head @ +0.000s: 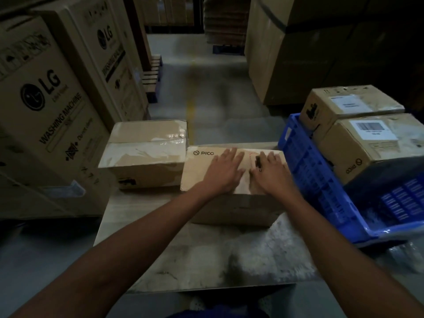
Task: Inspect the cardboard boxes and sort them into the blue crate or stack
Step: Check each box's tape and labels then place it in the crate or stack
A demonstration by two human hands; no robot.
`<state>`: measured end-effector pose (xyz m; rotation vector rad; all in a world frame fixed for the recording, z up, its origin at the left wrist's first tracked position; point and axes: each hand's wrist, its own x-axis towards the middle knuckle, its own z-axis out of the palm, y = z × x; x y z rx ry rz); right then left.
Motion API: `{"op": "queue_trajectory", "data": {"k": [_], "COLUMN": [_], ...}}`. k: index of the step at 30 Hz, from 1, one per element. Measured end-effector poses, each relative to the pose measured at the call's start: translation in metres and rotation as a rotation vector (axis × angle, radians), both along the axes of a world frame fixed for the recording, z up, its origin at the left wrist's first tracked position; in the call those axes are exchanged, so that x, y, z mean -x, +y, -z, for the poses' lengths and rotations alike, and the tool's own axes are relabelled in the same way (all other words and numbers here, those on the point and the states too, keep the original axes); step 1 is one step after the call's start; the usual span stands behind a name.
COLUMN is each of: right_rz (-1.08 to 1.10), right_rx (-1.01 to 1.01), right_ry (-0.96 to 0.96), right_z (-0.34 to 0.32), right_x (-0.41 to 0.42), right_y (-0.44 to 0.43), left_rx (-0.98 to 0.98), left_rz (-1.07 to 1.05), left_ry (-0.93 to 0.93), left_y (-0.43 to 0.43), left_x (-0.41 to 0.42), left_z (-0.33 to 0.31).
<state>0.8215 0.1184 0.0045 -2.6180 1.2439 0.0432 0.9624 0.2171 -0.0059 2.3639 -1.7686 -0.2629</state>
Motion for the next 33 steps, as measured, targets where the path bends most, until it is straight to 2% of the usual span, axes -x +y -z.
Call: {"op": "queue_trajectory", "data": {"k": [3, 8, 13, 17, 21, 23, 25, 28, 33], "right_rz": [-0.039, -0.069, -0.060, -0.107, -0.096, -0.028, 0.168, 0.419, 0.360], "right_rx": [0.037, 0.050, -0.109, 0.017, -0.012, -0.055, -0.159, -0.327, -0.391], "right_ry": [0.068, 0.074, -0.019, 0.068, 0.029, -0.040, -0.220, -0.516, -0.682], "right_z": [0.008, 0.012, 0.000, 0.015, 0.015, 0.013, 0.006, -0.005, -0.006], "right_x": [0.005, 0.008, 0.018, 0.037, 0.036, 0.035, 0.033, 0.028, 0.028], "right_y": [-0.005, -0.012, -0.013, 0.009, 0.004, 0.006, 0.011, 0.006, 0.000], "left_rx": [-0.071, -0.104, -0.011, -0.076, -0.090, -0.039, 0.043, 0.110, 0.241], "left_rz": [-0.003, 0.004, 0.002, 0.004, -0.007, -0.134, -0.352, -0.564, -0.641], "left_ry": [-0.018, -0.042, -0.037, -0.052, -0.024, -0.011, 0.003, 0.194, 0.375], "left_y": [-0.005, -0.008, 0.006, 0.023, 0.016, 0.016, 0.019, 0.026, 0.032], "left_x": [0.007, 0.002, 0.006, 0.012, 0.006, -0.006, -0.025, -0.048, -0.050], "left_z": [0.011, 0.011, 0.007, 0.017, 0.016, 0.012, 0.007, 0.002, -0.005]}}
